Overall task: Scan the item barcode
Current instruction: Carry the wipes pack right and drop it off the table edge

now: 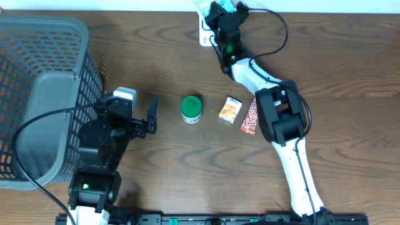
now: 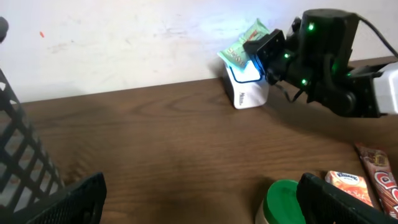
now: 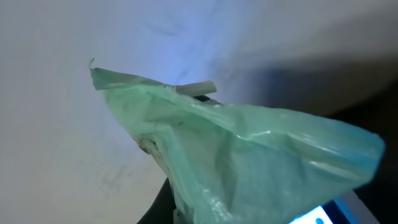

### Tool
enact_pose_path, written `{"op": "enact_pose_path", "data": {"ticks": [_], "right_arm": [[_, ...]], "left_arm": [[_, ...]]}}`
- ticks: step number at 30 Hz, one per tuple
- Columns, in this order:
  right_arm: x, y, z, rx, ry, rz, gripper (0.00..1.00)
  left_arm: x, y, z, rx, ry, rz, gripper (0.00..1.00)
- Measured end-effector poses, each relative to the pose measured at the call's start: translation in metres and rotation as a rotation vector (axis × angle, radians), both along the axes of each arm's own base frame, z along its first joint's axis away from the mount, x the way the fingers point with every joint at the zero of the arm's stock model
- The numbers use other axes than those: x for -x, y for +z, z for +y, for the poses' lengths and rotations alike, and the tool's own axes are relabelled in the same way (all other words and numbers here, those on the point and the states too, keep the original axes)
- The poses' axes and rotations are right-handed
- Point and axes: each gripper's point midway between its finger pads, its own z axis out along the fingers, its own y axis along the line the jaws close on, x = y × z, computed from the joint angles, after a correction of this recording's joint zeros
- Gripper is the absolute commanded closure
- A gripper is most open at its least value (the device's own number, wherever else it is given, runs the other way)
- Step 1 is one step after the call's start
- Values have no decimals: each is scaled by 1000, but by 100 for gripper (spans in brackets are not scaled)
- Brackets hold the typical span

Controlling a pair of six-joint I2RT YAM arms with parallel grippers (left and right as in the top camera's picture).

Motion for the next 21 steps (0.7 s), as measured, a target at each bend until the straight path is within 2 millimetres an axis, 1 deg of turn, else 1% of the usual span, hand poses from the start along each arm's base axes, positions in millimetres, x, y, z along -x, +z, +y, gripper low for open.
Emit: {"op": "enact_pose_path", "data": {"ticks": [2,4,5,6,7,8,9,10,11,12,13,14,15,16,17,18,19,21], "right_arm": [[2,-6,2,56,42,48,98],[12,-18,0,141,88,171,99],[17,-15,-3,176,101,210,99],[32,5,-16,256,104,279,99],[46,16,-31,325,87,360,99],[73,25,-55,424,44,472,99],[87,54,-73,479,-7,480,99],[105,89,-95,531,-63,489,99],[120,113,-112,567,-105,497,99],[140,137,-138,608,-160,526,99],[153,147,-153,630,-188,549,99],[169,160,-176,655,-229,579,99],[187,167,-208,678,-281,638,99],[195,168,-224,691,-312,671,99],[206,163,-250,705,-351,738,99],[219,152,-278,720,-389,827,99],[225,145,-291,724,-405,872,99],[238,126,-326,718,-447,977,99]], "left_arm": [[-2,6,0,3,3,-25,2],[-4,14,0,7,3,-59,2],[-4,16,0,8,3,-67,2],[-4,17,0,8,4,-71,2],[-4,17,0,9,3,-74,2],[-5,18,0,9,4,-77,2],[-5,18,0,9,5,-79,2],[-5,21,0,10,6,-88,2],[-6,24,0,13,6,-102,2],[-7,27,0,20,6,-117,2],[-8,33,-1,28,4,-140,2],[-9,38,-2,38,-4,-158,2],[-10,40,-4,44,-12,-168,2],[-10,41,-6,53,-24,-169,2],[-11,39,-8,58,-31,-163,2],[-12,37,-9,60,-39,-153,2],[-13,35,-10,63,-43,-150,2],[-14,34,-11,66,-48,-157,2]]}}
